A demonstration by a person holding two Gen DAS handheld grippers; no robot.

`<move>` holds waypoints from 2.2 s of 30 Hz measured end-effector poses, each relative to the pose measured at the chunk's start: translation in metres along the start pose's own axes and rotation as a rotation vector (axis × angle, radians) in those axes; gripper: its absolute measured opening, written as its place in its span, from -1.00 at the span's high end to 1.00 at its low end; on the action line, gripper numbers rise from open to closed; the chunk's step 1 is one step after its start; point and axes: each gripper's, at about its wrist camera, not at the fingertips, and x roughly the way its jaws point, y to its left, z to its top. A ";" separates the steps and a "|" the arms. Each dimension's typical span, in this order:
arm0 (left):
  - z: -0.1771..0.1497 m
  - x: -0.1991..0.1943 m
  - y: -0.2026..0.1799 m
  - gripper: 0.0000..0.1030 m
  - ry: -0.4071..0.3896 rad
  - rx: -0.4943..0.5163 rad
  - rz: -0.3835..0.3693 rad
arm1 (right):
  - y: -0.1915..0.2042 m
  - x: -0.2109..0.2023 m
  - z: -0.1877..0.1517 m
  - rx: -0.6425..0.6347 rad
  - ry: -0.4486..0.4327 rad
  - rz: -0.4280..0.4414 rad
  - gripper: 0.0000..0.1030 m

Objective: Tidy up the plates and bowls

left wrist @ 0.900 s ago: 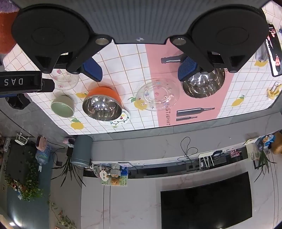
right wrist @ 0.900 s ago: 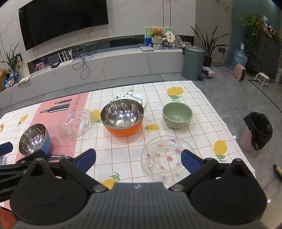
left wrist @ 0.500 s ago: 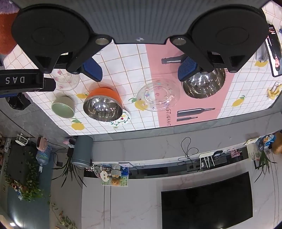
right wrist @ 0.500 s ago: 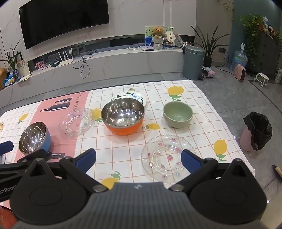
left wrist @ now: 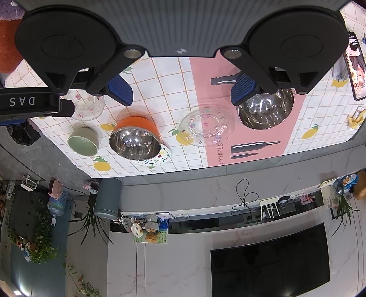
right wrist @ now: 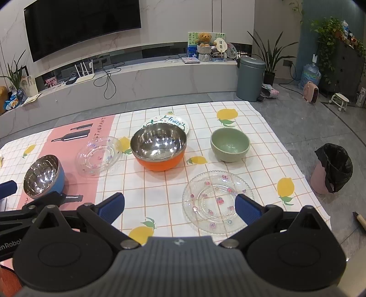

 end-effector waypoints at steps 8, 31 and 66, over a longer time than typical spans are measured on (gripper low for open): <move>0.000 0.000 0.000 -1.00 0.001 0.002 0.001 | 0.002 0.002 -0.003 -0.011 0.013 0.003 -0.95; 0.000 -0.009 0.003 -1.00 -0.016 0.002 0.011 | 0.004 -0.003 -0.003 -0.025 -0.001 0.003 -0.95; 0.002 -0.014 0.006 -1.00 -0.030 -0.001 0.015 | 0.009 -0.011 -0.003 -0.043 -0.016 0.014 -0.95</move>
